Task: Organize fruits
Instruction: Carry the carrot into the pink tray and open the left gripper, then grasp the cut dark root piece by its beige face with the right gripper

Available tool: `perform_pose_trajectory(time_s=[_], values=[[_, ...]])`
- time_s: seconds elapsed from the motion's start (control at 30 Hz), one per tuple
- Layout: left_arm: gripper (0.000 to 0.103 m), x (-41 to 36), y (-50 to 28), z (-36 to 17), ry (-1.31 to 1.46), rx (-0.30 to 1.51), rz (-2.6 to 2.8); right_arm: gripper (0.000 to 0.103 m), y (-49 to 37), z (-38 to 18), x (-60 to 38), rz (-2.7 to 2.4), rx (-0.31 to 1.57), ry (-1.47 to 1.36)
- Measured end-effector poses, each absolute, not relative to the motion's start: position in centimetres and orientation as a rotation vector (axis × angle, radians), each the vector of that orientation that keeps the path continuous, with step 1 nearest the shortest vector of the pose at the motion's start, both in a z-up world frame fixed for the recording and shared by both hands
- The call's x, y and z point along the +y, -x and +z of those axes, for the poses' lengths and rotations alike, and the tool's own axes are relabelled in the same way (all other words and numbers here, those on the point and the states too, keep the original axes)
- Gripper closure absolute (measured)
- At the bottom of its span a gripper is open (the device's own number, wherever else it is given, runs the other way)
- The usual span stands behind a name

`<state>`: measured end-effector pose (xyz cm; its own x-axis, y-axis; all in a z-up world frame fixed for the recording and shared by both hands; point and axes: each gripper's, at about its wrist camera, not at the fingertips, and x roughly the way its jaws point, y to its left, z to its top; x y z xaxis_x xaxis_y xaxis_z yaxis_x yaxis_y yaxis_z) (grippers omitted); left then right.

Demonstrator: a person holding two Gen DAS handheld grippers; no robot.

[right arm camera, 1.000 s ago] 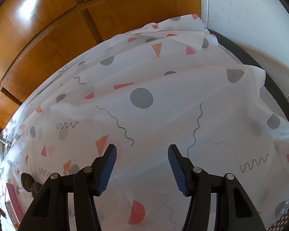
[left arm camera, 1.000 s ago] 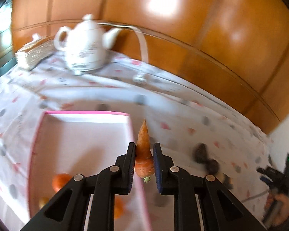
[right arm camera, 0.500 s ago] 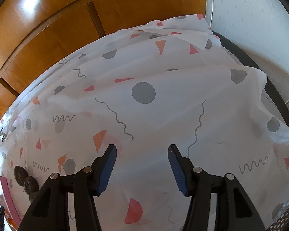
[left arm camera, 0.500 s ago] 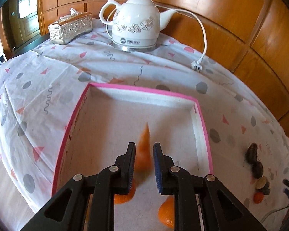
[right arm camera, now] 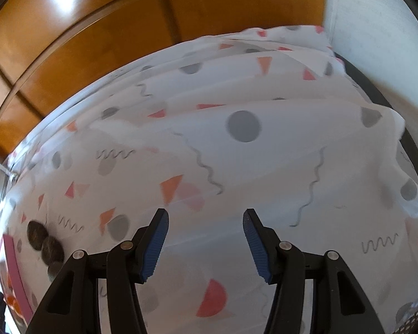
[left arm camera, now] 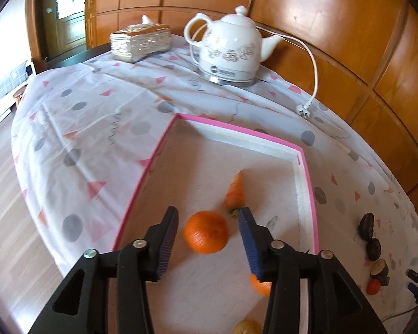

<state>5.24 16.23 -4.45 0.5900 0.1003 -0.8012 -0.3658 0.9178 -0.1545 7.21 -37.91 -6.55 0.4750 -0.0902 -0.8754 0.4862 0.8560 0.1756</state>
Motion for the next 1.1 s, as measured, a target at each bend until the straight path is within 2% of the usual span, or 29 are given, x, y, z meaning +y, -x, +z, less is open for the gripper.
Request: perform_pose_trajectory(time_s=[0.07, 0.17, 0.3, 0.43, 0.47, 0.67, 1.1], values=[[0.043, 16.7, -4.3, -4.3, 0.322, 0.893, 0.292, 0.046, -7.5, -6.7, -37.0, -0.319, 1.033, -0.42], [0.041, 17.5, -2.8, -4.0, 0.319, 0.874, 0.313, 0.046, -7.6, -6.9, -35.6, -0.256, 1.049, -0.4], [0.03, 18.6, -1.4, -4.2, 0.344, 0.871, 0.335, 0.046, -7.6, -7.1, -33.2, -0.156, 1.066, -0.359], [0.03, 19.2, -0.4, -4.7, 0.356, 0.882, 0.343, 0.047, -7.3, -7.2, -30.4, -0.061, 1.079, -0.316], [0.03, 19.3, -0.2, -4.8, 0.355, 0.885, 0.344, 0.052, -7.2, -7.1, -29.7, -0.041, 1.076, -0.302], [0.027, 19.9, 0.7, -5.1, 0.38, 0.886, 0.356, 0.057, -6.1, -6.5, -25.5, 0.074, 1.055, -0.253], [0.025, 21.3, 2.7, -4.8, 0.438, 0.871, 0.372, 0.057, -7.6, -7.7, -22.6, 0.071, 1.057, -0.094]])
